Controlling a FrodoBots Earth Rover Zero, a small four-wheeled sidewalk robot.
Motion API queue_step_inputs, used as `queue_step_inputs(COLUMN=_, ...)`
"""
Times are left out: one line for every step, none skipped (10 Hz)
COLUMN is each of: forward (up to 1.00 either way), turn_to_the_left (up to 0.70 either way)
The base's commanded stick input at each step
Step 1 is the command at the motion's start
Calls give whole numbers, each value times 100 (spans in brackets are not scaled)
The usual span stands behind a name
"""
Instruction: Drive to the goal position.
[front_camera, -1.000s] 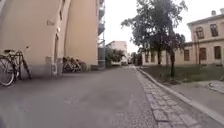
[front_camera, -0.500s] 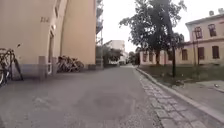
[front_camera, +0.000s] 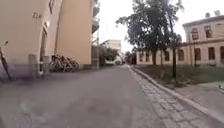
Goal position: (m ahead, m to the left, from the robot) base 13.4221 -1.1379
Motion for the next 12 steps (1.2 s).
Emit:
queue_step_inputs(forward=60, turn_to_the_left=0)
queue_step_inputs(forward=60, turn_to_the_left=0)
queue_step_inputs(forward=60, turn_to_the_left=-1)
queue_step_inputs(forward=60, turn_to_the_left=-7)
queue_step_inputs(forward=60, turn_to_the_left=-15)
queue_step_inputs(forward=60, turn_to_the_left=-15)
queue_step_inputs(forward=60, turn_to_the_left=-15)
queue_step_inputs(forward=60, turn_to_the_left=-15)
queue_step_inputs(forward=60, turn_to_the_left=-15)
queue_step_inputs(forward=60, turn_to_the_left=-15)
queue_step_inputs(forward=60, turn_to_the_left=-15)
queue_step_inputs(forward=60, turn_to_the_left=-15)
